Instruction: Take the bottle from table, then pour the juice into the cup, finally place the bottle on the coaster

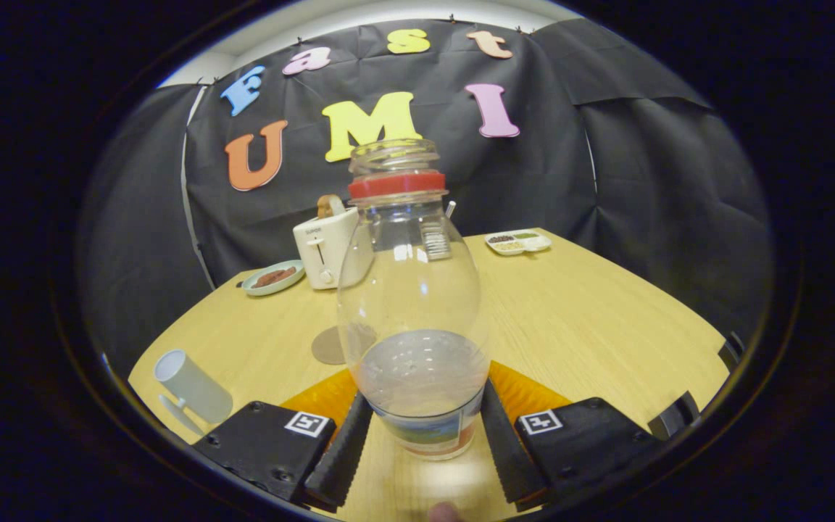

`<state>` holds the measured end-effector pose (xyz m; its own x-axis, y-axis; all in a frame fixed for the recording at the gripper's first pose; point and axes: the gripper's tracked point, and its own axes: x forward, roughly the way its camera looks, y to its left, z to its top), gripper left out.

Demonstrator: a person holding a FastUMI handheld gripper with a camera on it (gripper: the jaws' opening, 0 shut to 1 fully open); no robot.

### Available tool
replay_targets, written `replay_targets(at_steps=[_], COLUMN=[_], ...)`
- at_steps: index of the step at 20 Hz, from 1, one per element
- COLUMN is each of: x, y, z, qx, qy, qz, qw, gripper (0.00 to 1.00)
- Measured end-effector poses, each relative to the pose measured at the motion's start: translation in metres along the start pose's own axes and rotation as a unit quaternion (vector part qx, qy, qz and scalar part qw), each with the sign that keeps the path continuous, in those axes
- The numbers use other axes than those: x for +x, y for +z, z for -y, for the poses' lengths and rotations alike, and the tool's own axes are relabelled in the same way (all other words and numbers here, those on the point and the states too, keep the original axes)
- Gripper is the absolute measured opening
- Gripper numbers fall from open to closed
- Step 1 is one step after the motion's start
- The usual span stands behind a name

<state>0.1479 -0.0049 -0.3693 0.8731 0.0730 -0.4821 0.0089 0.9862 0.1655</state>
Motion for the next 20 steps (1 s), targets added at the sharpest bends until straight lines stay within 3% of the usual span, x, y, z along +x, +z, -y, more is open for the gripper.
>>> replay_targets(at_steps=[5,9,13,16,20], x=[-0.007,-0.005,0.003,0.005,0.011], y=[0.02,0.03,0.035,0.035,0.028], z=[-0.025,-0.044,-0.066,-0.087,-0.114], qx=[-0.096,-0.217,-0.35,-0.437,-0.518], qy=[-0.012,-0.045,-0.076,-0.087,-0.09], qz=[0.026,0.045,0.071,0.092,0.114], qw=[0.995,0.974,0.931,0.89,0.843], gripper=[0.76,0.75,0.76,0.76,0.75])
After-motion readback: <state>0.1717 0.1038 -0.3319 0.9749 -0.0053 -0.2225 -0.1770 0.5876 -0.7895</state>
